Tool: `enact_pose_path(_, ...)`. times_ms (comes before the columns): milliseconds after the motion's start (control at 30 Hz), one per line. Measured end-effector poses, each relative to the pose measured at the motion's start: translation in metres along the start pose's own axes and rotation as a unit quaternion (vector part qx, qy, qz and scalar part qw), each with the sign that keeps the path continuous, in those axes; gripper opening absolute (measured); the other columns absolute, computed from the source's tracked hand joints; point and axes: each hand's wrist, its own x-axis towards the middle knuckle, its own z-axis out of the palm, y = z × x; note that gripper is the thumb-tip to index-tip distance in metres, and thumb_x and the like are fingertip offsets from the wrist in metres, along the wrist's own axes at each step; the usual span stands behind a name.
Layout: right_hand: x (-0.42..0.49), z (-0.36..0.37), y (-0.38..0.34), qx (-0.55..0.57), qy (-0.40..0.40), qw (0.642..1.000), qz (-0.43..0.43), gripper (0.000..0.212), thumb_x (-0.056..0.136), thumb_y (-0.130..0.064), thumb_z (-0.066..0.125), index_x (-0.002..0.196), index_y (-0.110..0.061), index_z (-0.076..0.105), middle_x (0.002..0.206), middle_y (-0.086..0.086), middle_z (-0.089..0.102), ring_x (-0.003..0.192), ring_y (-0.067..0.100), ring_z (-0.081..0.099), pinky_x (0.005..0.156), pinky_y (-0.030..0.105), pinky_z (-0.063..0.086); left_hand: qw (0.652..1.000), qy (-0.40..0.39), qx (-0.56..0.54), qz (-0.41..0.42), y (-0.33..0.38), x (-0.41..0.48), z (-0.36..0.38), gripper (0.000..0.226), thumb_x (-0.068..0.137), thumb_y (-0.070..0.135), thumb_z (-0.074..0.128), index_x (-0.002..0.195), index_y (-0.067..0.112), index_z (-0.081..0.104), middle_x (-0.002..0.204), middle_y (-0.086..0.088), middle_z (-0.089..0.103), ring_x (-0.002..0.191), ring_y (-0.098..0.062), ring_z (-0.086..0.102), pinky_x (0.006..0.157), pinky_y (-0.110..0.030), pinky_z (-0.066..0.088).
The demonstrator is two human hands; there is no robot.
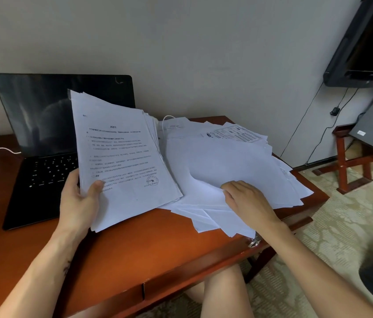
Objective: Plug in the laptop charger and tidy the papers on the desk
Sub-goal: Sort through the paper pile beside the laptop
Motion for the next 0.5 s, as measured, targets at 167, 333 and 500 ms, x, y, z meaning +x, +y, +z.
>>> enact_pose_path(167,0.0,-0.002,-0.004,0.095,-0.081,0.992,0.006,0.036,0.102,-0.029,0.035,0.099,-0.012,0.066,0.097,-0.002,0.067,0.091,0.018,0.061,0.072,0.039,0.056,0.999,0.036,-0.014,0.028,0.003,-0.001,-0.002,0.044,0.104,0.019,0.063,0.146,0.024,0.049,0.135,0.008,0.062,0.126,-0.017,0.059,0.109,-0.039,0.046)
enact_pose_path(333,0.01,0.001,-0.014,0.138,-0.095,0.986,-0.025,0.026,0.102,-0.032,0.049,0.109,-0.018,0.07,0.114,-0.007,0.067,0.11,0.016,0.061,0.094,0.037,0.052,0.997,0.06,-0.027,0.036,0.006,-0.002,-0.003,0.041,0.105,0.017,0.061,0.145,0.02,0.049,0.127,0.011,0.062,0.12,-0.013,0.06,0.103,-0.031,0.046)
enact_pose_path(500,0.014,-0.003,-0.021,0.146,-0.174,0.973,0.026,0.057,0.09,-0.064,0.058,0.136,-0.031,0.057,0.149,-0.013,0.045,0.139,0.006,0.034,0.112,0.027,0.027,0.997,0.07,-0.03,0.025,0.002,0.001,-0.005,0.041,0.105,0.015,0.061,0.144,0.019,0.05,0.127,0.009,0.063,0.119,-0.013,0.061,0.104,-0.033,0.046)
